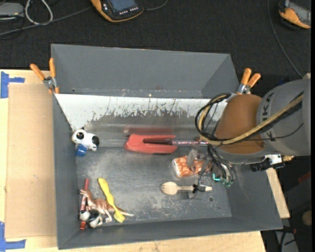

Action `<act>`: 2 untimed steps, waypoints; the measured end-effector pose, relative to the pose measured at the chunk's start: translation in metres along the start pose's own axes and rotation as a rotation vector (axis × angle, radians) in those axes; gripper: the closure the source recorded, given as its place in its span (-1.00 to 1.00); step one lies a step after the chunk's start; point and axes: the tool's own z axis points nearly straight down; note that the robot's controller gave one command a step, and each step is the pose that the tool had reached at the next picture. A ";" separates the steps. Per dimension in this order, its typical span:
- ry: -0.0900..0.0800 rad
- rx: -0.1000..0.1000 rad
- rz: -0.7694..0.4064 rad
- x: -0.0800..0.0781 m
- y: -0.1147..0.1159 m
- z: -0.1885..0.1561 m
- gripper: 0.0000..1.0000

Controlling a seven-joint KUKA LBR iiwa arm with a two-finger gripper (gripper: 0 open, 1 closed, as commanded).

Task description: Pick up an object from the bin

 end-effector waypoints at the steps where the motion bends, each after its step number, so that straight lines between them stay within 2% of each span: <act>1: 0.003 0.000 0.050 0.016 -0.011 0.000 -1.00; 2: 0.001 0.000 -0.101 -0.035 -0.053 0.001 1.00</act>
Offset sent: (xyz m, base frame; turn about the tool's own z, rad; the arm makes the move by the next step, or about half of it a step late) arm 0.0248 -0.0584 -0.0012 -0.0987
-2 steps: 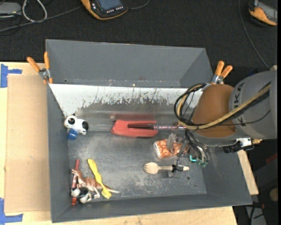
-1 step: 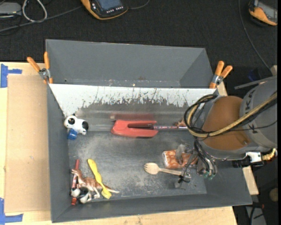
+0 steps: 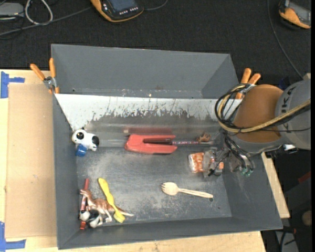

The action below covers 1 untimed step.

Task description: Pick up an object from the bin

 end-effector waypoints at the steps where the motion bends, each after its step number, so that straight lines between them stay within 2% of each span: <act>1: 0.000 0.000 -0.001 0.000 0.000 0.000 1.00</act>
Offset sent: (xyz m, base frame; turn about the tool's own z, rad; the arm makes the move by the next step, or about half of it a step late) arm 0.0036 0.0097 0.0234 -0.0091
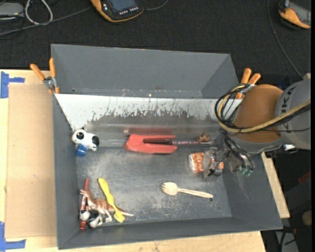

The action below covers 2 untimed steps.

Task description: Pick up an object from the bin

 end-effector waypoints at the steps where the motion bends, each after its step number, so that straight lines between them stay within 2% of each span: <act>1: 0.000 0.000 -0.007 -0.002 0.007 -0.018 1.00; 2: -0.002 0.000 -0.010 -0.004 0.008 -0.024 1.00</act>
Offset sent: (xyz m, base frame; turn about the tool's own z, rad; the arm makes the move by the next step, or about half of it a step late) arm 0.0059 0.0033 0.0099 -0.0141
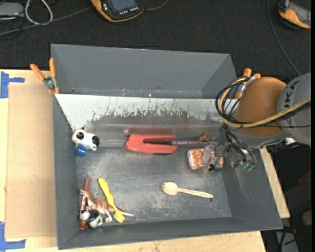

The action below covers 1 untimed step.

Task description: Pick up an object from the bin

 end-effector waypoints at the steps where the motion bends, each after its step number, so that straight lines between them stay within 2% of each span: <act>1: 0.001 -0.001 0.001 0.002 0.000 -0.028 1.00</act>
Offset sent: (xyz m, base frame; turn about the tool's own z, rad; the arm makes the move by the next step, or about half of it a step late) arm 0.0050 -0.0044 0.0456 -0.0007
